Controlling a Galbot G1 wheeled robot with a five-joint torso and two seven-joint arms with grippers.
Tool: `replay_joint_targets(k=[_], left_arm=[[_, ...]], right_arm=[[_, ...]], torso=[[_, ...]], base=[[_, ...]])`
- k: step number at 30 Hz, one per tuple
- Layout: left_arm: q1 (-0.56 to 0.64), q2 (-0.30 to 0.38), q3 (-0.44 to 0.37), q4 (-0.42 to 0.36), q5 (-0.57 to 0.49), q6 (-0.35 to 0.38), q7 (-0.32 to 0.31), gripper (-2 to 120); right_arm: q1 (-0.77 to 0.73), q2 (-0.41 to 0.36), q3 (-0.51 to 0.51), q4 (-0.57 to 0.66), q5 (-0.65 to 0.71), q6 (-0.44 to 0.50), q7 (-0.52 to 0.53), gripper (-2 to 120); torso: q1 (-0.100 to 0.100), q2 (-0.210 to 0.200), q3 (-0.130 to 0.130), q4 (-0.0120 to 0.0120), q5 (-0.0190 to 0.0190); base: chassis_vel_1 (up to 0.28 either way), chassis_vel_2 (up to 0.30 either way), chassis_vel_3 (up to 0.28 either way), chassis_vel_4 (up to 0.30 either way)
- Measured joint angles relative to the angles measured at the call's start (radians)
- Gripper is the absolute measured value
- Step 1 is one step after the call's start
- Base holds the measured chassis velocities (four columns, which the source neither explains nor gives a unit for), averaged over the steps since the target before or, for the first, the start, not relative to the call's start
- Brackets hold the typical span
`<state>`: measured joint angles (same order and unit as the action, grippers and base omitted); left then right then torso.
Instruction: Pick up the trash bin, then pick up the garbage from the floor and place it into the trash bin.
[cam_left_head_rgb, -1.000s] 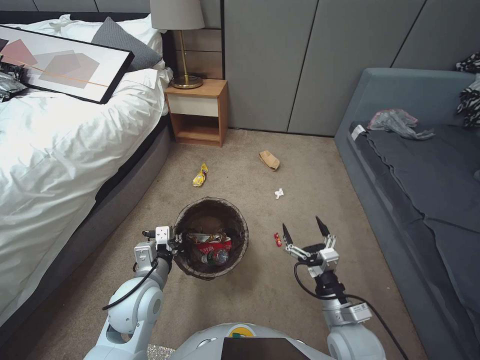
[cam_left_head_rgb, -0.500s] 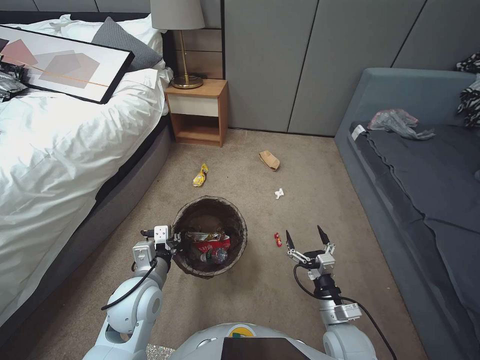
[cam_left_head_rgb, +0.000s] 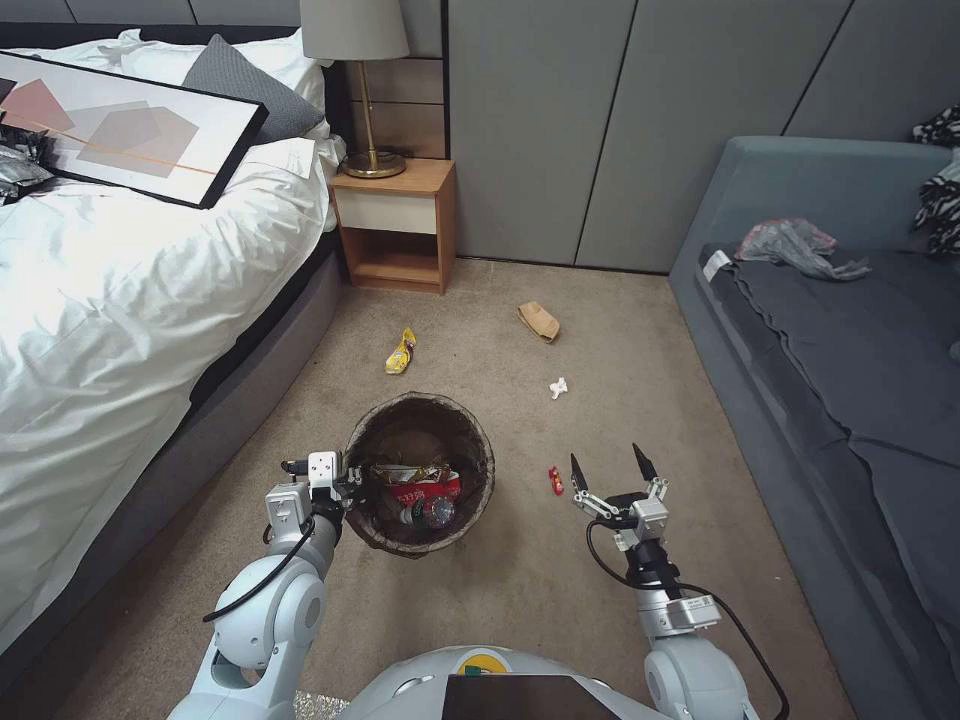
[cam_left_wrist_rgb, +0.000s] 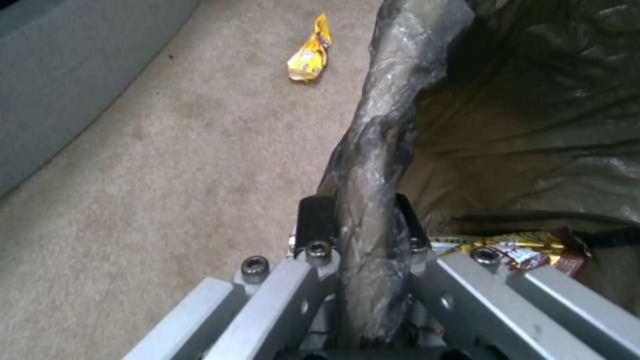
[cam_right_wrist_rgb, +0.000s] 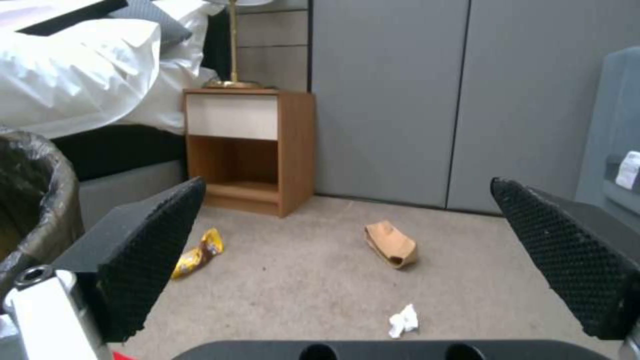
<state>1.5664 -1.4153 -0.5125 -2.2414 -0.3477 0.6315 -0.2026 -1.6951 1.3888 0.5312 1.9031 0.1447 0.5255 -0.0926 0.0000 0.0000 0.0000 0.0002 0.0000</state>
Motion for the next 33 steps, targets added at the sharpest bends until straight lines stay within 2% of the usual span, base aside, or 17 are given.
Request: replay_joint_targets(k=[24, 29, 31, 33], left_arm=[[0.001, -0.004, -0.001, -0.001, 0.005, -0.002, 0.0, 0], [-0.001, -0.005, -0.002, 0.0, 0.005, -0.002, 0.0, 0], [-0.002, -0.005, -0.002, 0.0, 0.005, -0.002, 0.0, 0], [-0.003, -0.004, 0.0, 0.001, 0.005, -0.002, 0.0, 0]], right_arm=[[0.031, -0.004, 0.005, -0.004, 0.006, -0.007, -0.035, 100], [0.054, -0.009, 0.007, -0.035, -0.063, 0.051, -0.053, 100], [0.055, -0.018, -0.003, -0.037, -0.079, 0.039, -0.037, 100], [0.02, -0.066, -0.063, -0.012, -0.08, -0.159, 0.06, 100]], torso=[[0.0, 0.0, 0.0, -0.0002, 0.0], [0.0, 0.0, 0.0, 0.0, 0.0], [0.0, 0.0, 0.0, 0.0, 0.0], [0.0, 0.0, 0.0, -0.0005, 0.0001]], base=[[-0.129, 0.125, 0.122, -0.13], [-0.06, 0.076, 0.067, -0.076], [0.0, 0.0, 0.0, 0.0], [0.0, 0.0, 0.0, 0.0]])
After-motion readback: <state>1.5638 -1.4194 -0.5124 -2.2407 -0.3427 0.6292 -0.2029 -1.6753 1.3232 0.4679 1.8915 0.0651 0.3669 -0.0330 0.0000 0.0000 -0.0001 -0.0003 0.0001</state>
